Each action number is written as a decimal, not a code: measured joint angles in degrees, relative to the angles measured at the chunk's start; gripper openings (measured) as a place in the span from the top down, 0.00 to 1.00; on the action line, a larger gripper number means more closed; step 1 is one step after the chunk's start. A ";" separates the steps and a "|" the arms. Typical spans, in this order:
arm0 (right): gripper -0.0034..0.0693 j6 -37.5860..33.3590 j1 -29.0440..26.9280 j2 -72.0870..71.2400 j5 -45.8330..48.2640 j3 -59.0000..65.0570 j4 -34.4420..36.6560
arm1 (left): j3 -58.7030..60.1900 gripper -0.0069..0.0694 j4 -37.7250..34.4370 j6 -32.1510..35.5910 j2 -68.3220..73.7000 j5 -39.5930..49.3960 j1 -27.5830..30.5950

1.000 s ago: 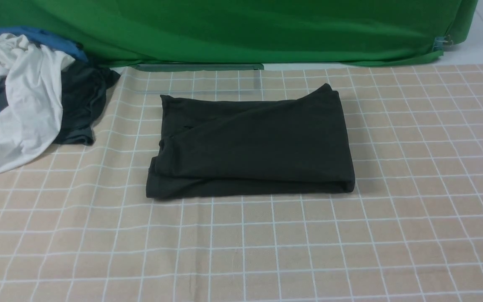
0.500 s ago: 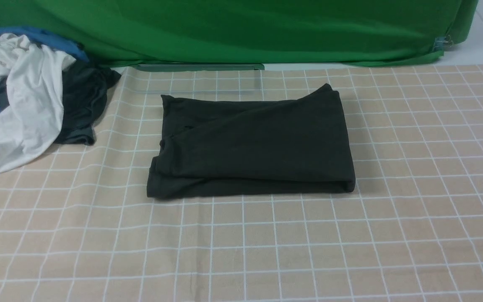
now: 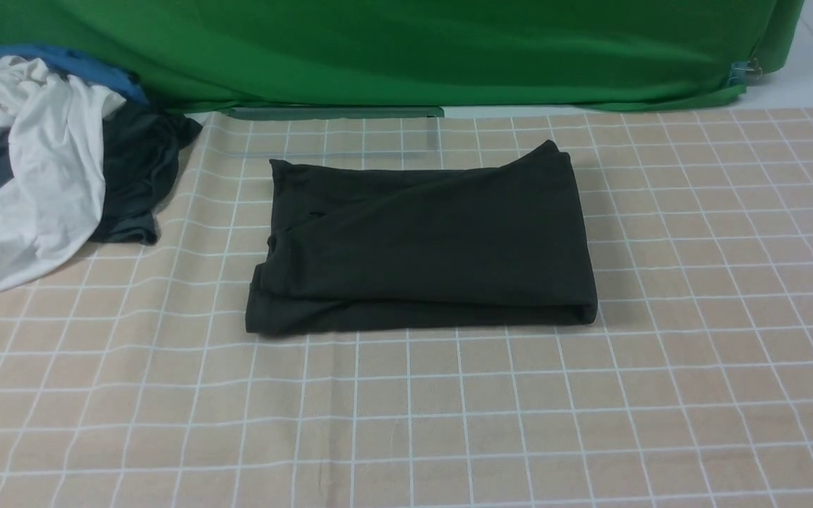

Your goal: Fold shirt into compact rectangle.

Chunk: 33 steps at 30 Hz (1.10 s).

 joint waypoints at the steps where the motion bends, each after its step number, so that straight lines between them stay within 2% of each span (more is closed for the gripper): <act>1: 0.65 0.00 0.00 0.00 0.41 0.00 0.00 | 0.00 0.89 0.00 0.00 0.00 1.79 0.00; 33: 0.63 0.00 0.00 0.00 2.93 0.00 0.00 | 0.06 0.89 0.59 0.00 0.00 3.65 0.00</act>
